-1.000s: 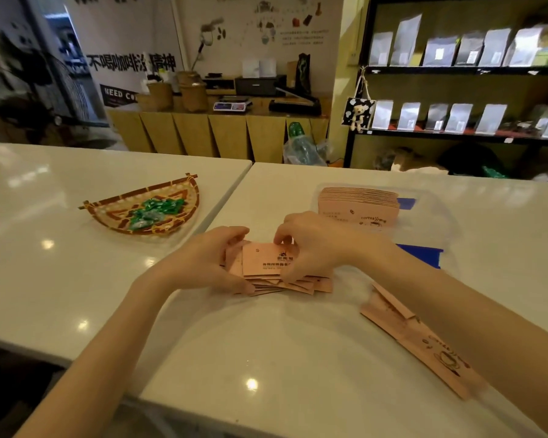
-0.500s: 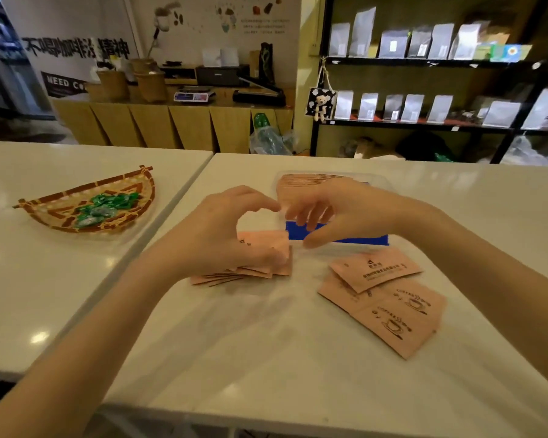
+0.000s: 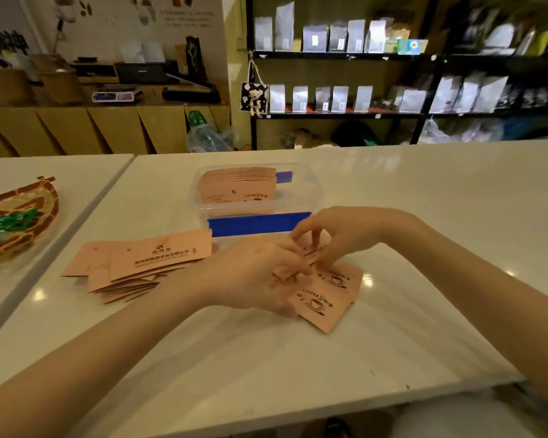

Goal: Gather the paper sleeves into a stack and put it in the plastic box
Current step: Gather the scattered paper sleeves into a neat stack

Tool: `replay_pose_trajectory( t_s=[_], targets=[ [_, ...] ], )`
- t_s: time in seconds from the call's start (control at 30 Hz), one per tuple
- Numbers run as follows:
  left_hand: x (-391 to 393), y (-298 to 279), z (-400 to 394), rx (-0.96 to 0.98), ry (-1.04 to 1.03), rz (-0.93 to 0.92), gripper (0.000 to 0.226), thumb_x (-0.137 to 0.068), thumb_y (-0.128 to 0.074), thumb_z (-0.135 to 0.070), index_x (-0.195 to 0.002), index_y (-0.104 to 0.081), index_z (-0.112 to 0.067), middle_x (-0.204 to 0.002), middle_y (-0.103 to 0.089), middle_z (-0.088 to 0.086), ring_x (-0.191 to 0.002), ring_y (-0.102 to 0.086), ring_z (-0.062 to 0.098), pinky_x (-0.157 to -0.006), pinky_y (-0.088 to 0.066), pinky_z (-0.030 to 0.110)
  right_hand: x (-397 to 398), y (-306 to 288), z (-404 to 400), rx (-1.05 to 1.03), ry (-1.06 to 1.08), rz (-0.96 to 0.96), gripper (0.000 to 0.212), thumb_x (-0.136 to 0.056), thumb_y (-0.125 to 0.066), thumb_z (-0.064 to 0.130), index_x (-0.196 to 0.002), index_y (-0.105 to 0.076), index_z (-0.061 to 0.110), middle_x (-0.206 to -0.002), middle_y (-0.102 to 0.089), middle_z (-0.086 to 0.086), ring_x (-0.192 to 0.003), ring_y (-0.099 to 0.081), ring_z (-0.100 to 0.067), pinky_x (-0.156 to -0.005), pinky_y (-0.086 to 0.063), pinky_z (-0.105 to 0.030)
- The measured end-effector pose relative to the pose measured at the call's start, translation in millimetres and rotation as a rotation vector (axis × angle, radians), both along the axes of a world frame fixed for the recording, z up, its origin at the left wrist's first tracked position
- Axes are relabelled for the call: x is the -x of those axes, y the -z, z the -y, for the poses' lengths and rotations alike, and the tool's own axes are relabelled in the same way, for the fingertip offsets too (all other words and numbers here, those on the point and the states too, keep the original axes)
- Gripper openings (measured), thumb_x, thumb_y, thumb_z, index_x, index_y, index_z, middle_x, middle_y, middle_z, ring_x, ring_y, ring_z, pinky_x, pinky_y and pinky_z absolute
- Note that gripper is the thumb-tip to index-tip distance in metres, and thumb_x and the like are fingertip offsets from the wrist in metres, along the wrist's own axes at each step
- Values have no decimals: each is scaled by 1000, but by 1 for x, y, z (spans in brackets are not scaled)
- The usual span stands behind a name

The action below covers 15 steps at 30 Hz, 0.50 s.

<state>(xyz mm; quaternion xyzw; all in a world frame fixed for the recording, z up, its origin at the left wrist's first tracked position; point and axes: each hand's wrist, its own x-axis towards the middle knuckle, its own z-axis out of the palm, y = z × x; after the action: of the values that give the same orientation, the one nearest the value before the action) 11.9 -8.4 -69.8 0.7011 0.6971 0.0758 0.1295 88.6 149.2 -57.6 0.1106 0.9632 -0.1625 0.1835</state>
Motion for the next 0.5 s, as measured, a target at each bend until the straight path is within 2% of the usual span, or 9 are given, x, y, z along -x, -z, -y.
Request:
replay_pose_trajectory(
  t_s=[0.13, 0.23, 0.33, 0.5],
  targets=[
    [-1, 8, -10, 42, 74, -30, 55, -75, -63, -39, -127, -46, -33, -134, -46, -15, -119, -37, 0, -96, -31, 16, -1, 5, 1, -69, -52, -13, 53, -77, -68, 24, -126, -47, 27, -119, -55, 6, -98, -51, -11, -85, -42, -24],
    [-1, 14, -14, 79, 94, -44, 62, -74, -63, -42, -131, -40, -32, -138, -41, -15, -125, -30, 2, -98, -24, 14, 0, 9, -1, -93, -67, -42, 54, -76, -68, 23, -125, -47, 24, -122, -52, 5, -82, -48, -3, -74, -40, -18],
    [0, 15, -15, 78, 113, -45, 64, -73, -65, -40, -131, -40, -31, -139, -40, -15, -125, -28, 1, -97, -22, 13, 1, 8, -2, -105, -60, -49, 55, -75, -70, 25, -125, -48, 22, -111, -46, 8, -68, -40, 5, -59, -31, -11],
    [0, 14, -13, 51, 138, -38, 70, -68, -70, -42, -131, -41, -31, -136, -40, -13, -119, -24, -1, -94, -20, 11, 4, 7, -3, -142, -55, -44, 62, -70, -73, 33, -126, -50, 19, -103, -47, 10, -67, -41, 3, -60, -31, -10]
  ],
)
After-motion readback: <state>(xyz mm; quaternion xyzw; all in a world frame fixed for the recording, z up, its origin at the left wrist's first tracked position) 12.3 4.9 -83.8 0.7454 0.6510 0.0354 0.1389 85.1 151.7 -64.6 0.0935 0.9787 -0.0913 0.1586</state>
